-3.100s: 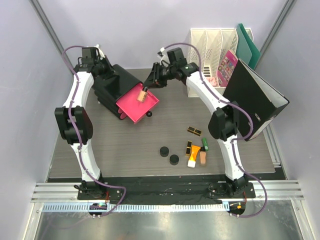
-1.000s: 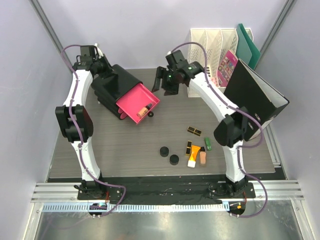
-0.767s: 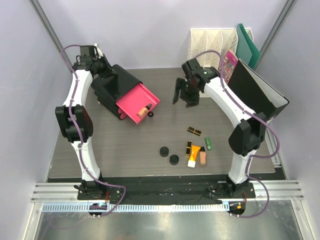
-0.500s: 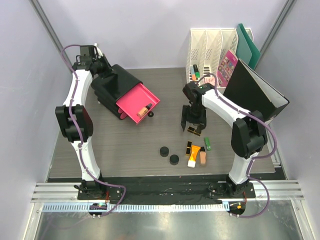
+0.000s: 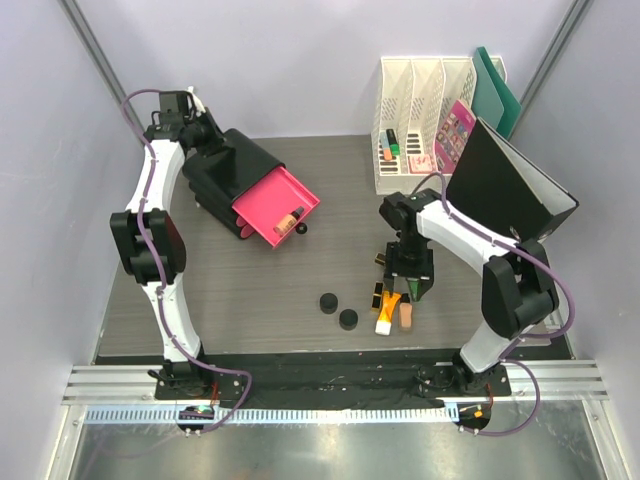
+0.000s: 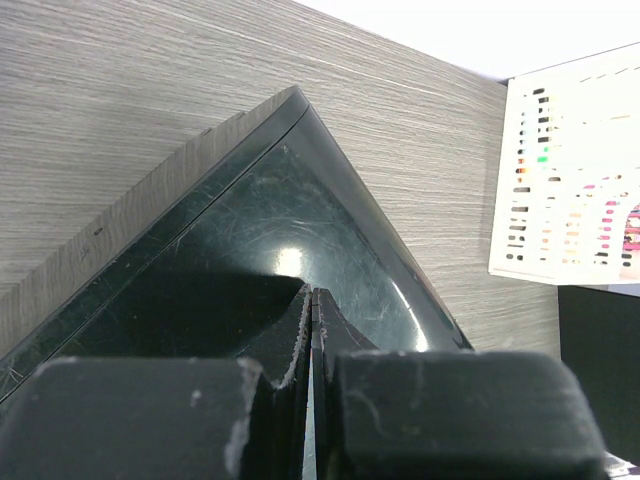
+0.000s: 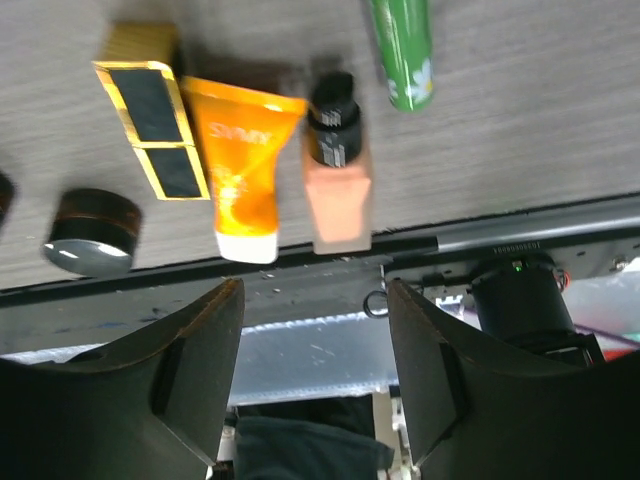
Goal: Organize the makeup
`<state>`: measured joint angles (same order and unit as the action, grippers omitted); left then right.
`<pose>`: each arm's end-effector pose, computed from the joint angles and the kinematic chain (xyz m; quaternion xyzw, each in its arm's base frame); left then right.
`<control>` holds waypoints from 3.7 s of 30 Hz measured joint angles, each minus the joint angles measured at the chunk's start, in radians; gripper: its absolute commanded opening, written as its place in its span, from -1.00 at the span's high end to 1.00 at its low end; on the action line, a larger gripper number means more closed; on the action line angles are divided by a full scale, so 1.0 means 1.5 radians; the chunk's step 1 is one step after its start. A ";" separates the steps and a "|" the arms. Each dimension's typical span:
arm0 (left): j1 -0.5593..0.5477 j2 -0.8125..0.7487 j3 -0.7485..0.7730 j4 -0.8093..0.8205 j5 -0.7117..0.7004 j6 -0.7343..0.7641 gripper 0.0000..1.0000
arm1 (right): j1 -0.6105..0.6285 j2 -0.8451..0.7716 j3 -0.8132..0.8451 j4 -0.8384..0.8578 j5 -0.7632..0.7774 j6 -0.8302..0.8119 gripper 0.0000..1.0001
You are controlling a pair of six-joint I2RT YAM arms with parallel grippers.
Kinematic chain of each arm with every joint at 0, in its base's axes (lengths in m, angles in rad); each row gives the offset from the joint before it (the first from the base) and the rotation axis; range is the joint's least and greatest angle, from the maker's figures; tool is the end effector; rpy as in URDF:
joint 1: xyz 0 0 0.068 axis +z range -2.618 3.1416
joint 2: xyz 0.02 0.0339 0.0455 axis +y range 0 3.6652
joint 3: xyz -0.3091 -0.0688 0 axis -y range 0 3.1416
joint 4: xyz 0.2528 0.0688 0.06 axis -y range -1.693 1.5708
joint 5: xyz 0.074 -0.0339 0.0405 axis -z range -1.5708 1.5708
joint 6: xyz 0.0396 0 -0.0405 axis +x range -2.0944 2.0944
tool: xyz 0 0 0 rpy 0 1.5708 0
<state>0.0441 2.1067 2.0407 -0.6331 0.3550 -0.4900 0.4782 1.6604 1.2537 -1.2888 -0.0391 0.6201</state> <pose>0.5192 0.0091 0.3509 -0.1636 0.8803 -0.2480 0.3699 0.2563 0.1346 0.2638 -0.0720 -0.9953 0.0159 0.0633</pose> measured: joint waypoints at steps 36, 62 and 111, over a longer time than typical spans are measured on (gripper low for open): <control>0.003 0.006 0.007 0.002 0.010 0.000 1.00 | 0.004 0.036 -0.087 0.105 0.026 -0.004 0.98; 0.006 0.010 0.013 -0.003 0.021 -0.007 1.00 | 0.044 0.396 0.741 0.153 -0.134 -0.063 0.97; 0.006 0.011 0.012 -0.002 0.031 -0.005 1.00 | 0.103 0.337 0.707 0.248 -0.119 -0.073 -0.61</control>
<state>0.0528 2.1227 2.0590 -0.6357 0.4011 -0.4973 0.6323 2.1658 2.3138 -0.9165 -0.2176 0.5106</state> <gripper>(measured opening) 0.002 0.804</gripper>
